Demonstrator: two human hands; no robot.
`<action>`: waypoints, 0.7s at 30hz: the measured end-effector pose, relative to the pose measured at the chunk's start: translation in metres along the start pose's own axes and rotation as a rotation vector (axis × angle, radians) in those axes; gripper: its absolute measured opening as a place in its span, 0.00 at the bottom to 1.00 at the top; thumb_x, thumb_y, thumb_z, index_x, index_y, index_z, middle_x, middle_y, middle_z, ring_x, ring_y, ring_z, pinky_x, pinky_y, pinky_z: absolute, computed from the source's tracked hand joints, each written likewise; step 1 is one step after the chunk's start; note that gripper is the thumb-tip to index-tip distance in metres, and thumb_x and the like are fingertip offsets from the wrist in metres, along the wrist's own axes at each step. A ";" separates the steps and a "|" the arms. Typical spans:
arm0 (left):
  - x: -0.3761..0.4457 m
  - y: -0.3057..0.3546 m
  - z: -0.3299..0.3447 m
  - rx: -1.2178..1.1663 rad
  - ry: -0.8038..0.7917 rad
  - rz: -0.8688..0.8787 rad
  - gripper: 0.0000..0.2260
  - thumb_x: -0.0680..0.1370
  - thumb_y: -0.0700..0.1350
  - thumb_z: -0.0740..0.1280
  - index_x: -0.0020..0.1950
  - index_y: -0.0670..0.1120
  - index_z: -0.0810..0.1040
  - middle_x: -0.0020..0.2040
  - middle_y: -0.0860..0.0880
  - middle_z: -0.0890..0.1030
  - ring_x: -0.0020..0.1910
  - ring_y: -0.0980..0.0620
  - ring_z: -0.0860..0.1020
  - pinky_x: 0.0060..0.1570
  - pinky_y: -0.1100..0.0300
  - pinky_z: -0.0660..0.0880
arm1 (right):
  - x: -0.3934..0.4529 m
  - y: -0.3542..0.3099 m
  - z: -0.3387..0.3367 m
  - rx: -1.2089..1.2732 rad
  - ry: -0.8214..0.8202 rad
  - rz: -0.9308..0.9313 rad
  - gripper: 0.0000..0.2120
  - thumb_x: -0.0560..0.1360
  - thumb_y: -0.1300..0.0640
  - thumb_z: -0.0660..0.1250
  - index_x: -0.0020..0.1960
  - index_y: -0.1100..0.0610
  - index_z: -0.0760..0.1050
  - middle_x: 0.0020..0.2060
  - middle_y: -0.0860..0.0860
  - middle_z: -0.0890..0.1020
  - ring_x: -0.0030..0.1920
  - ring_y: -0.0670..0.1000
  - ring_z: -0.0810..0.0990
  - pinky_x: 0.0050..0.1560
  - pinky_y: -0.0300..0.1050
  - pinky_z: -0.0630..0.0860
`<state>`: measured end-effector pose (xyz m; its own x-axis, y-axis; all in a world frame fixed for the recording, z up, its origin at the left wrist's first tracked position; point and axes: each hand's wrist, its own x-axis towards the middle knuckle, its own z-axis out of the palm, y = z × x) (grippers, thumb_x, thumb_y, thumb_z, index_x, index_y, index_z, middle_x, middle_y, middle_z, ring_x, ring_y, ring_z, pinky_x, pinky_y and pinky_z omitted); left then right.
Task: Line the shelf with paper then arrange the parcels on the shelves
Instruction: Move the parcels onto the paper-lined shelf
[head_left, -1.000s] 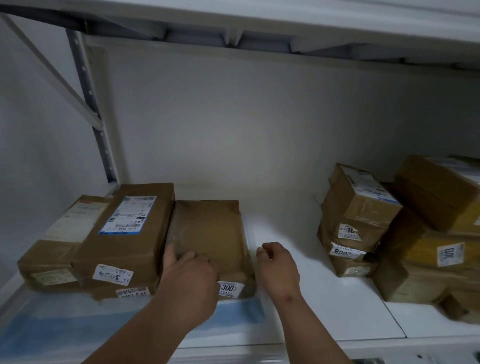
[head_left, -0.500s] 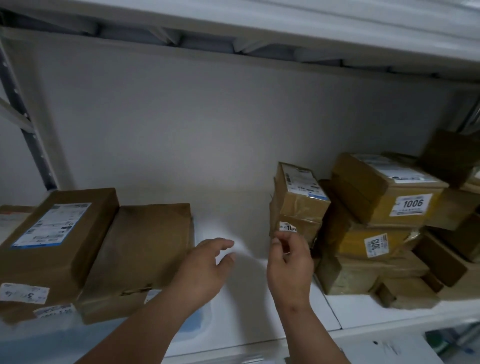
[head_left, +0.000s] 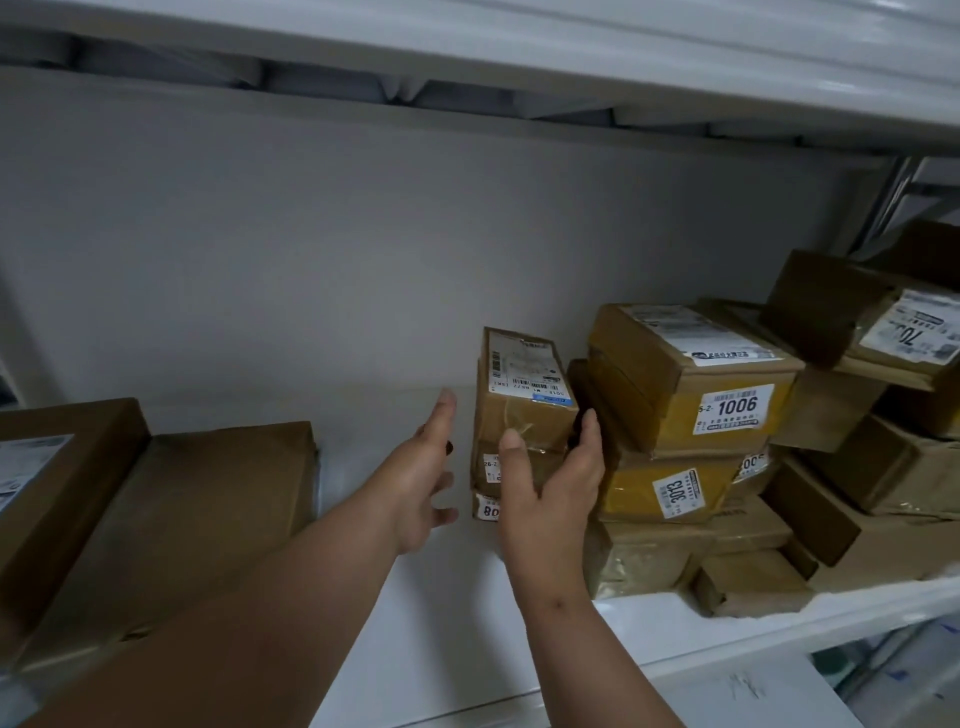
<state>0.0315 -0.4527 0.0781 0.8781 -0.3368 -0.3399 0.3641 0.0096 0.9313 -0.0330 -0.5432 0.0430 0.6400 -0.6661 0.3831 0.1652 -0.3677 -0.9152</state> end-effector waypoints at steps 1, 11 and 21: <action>0.003 0.003 0.002 -0.025 -0.017 -0.014 0.37 0.71 0.75 0.55 0.77 0.61 0.60 0.78 0.54 0.62 0.76 0.45 0.61 0.67 0.39 0.65 | 0.005 0.000 0.000 0.042 -0.027 0.056 0.46 0.67 0.29 0.58 0.79 0.47 0.51 0.76 0.48 0.61 0.76 0.50 0.59 0.74 0.53 0.61; 0.008 0.007 0.006 0.056 -0.094 0.096 0.41 0.66 0.79 0.52 0.73 0.59 0.69 0.75 0.55 0.67 0.76 0.56 0.60 0.76 0.44 0.45 | 0.019 -0.001 -0.005 0.223 -0.127 0.179 0.35 0.64 0.21 0.55 0.64 0.39 0.67 0.66 0.47 0.71 0.64 0.49 0.74 0.64 0.56 0.75; -0.033 0.023 -0.055 -0.170 -0.155 0.269 0.15 0.79 0.58 0.59 0.60 0.58 0.80 0.59 0.48 0.82 0.63 0.46 0.76 0.57 0.40 0.76 | -0.004 -0.038 0.024 0.376 -0.260 0.074 0.14 0.67 0.33 0.63 0.52 0.27 0.69 0.63 0.45 0.72 0.61 0.44 0.76 0.60 0.52 0.78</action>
<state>0.0281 -0.3901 0.1035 0.8968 -0.4397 -0.0493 0.1843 0.2700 0.9450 -0.0237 -0.5106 0.0726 0.8194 -0.4788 0.3152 0.3421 -0.0328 -0.9391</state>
